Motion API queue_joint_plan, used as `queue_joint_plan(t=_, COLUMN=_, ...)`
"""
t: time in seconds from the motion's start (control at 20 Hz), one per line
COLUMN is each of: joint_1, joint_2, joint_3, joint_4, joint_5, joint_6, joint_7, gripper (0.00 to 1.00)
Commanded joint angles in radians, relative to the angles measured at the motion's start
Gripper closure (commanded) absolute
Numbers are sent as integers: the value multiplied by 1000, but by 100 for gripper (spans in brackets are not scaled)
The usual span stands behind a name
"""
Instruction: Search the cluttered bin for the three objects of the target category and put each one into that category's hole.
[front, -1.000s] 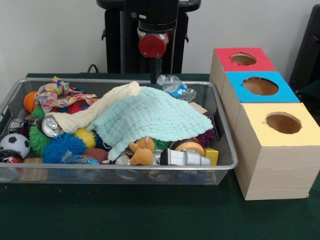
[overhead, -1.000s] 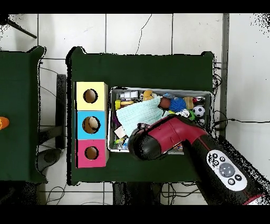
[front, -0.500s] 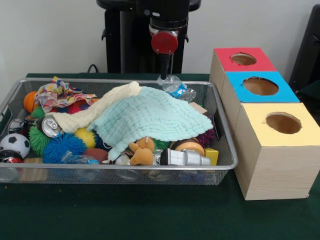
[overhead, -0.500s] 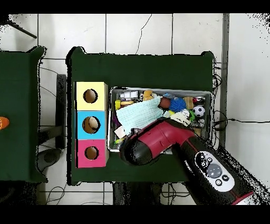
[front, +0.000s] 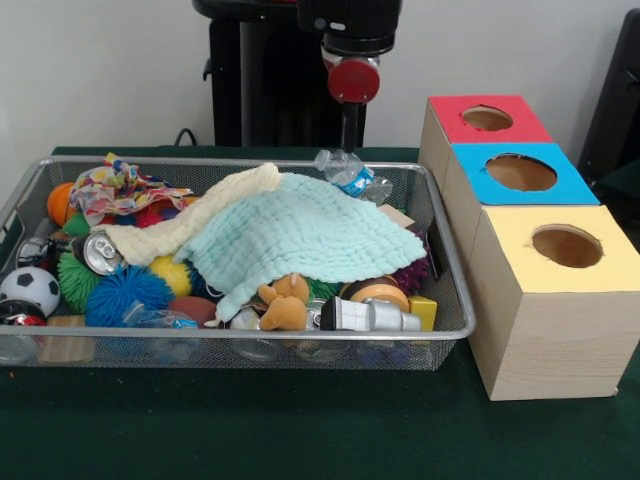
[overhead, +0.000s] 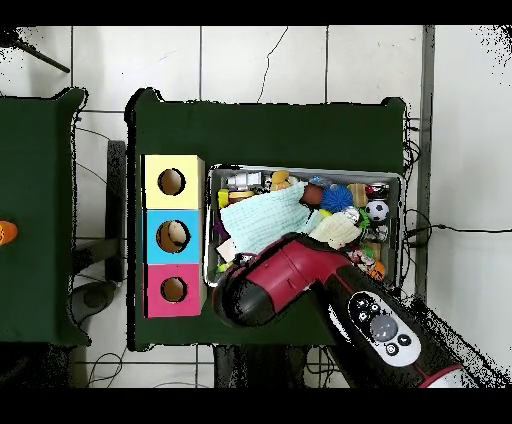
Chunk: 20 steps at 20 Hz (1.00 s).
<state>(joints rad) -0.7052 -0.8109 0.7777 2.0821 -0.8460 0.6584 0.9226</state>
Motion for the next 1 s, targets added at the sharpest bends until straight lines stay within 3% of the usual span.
queue_joint_plan(t=0.05, joint_1=-22, joint_2=51, joint_3=-71, joint_4=-28, joint_5=-63, joint_6=-65, joint_7=80, gripper=0)
queue_joint_plan(t=0.45, joint_1=-34, joint_2=49, joint_3=-70, joint_4=-33, joint_5=-40, joint_6=-55, joint_7=39, gripper=0)
queue_joint_plan(t=0.85, joint_1=19, joint_2=149, joint_3=-181, joint_4=-70, joint_5=-181, joint_6=-185, joint_7=144, gripper=0)
queue_joint_plan(t=1.0, joint_1=40, joint_2=181, joint_3=-210, joint_4=-99, joint_5=-202, joint_6=-217, joint_7=159, gripper=0)
